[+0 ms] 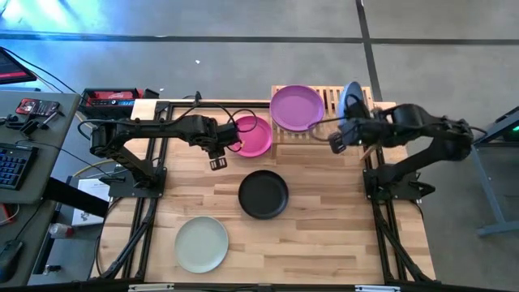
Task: Place and stack plates onto a shelf
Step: Put the bottom right blue plate on the shelf
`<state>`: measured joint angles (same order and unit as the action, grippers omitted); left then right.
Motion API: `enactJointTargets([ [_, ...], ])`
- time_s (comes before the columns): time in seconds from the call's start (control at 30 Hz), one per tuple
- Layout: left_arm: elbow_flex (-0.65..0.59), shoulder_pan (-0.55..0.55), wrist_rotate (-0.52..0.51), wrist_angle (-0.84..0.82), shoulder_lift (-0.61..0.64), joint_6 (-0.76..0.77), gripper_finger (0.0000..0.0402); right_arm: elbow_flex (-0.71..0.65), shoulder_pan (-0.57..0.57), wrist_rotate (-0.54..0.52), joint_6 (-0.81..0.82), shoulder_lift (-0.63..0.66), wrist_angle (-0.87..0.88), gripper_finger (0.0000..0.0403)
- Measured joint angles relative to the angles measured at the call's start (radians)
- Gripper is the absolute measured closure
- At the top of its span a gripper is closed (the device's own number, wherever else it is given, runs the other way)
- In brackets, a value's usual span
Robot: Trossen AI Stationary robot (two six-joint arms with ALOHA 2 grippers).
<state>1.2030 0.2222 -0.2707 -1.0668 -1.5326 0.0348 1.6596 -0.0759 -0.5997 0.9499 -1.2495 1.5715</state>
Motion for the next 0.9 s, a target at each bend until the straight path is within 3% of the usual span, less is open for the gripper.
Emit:
enactJointTargets([
  [0.33, 0.0, 0.0, 0.0, 0.0, 0.0, 0.017, 0.0284, 0.0, 0.258, 0.053, -0.461, 0.014, 0.0, 0.0403],
  [0.57, 0.0, 0.0, 0.0, 0.001, 0.0, 0.063, 0.0284, -0.004, 0.448, 0.108, -0.664, 0.011, -0.001, 0.0403],
  [0.9, 0.0, 0.0, 0.0, 0.004, 0.0, 0.096, 0.0284, -0.179, 0.552, 0.179, -0.943, -0.006, 0.0, 0.0403],
])
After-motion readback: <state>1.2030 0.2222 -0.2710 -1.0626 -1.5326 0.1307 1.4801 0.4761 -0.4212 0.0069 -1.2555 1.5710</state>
